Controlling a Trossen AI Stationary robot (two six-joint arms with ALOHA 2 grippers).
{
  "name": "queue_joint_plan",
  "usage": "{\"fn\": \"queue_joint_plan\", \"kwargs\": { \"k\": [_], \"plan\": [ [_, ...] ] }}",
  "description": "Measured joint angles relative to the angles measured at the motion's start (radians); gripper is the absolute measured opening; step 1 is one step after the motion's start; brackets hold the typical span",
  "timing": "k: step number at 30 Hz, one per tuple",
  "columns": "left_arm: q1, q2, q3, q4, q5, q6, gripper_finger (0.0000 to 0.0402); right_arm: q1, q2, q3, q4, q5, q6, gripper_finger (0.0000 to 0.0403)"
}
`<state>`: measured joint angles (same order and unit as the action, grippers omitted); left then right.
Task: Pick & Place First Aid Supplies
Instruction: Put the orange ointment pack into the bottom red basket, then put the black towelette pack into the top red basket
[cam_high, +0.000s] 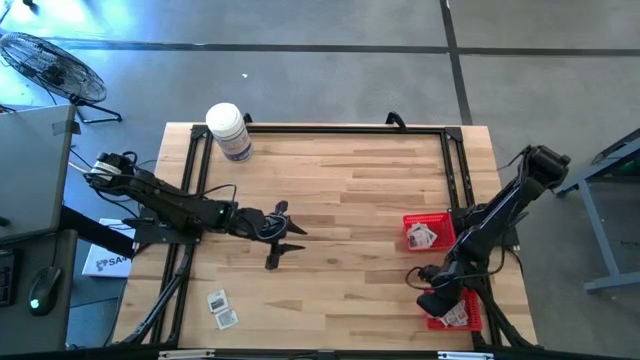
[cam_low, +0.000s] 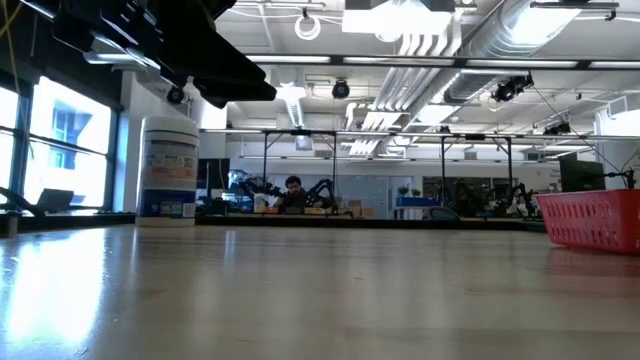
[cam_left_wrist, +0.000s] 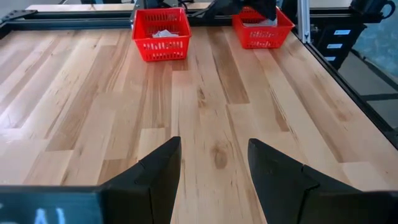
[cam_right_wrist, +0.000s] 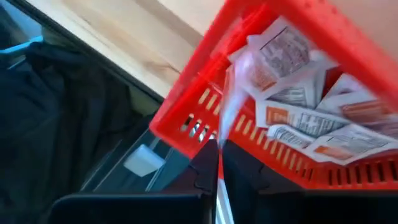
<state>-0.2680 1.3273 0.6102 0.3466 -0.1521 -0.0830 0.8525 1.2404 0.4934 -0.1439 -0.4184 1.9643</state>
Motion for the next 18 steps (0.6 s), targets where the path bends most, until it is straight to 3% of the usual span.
{"fn": "queue_joint_plan", "kwargs": {
  "k": [8,12,15,18],
  "plan": [
    [0.000,0.000,0.000,0.002,0.000,0.000,0.0183,-0.001,0.000,0.032,-0.116,-0.061,0.034,0.0060],
    [0.000,0.000,0.000,0.001,-0.021,0.000,0.0183,-0.001,-0.006,0.081,-0.118,-0.061,0.035,0.0060],
    [0.000,0.000,0.000,0.002,-0.035,-0.001,0.0183,-0.011,-0.015,0.144,-0.158,-0.018,0.024,0.0047],
    [0.000,0.000,0.000,0.005,-0.042,-0.011,0.0183,-0.034,-0.019,0.217,-0.223,0.095,-0.089,0.0030]
  ]
}}
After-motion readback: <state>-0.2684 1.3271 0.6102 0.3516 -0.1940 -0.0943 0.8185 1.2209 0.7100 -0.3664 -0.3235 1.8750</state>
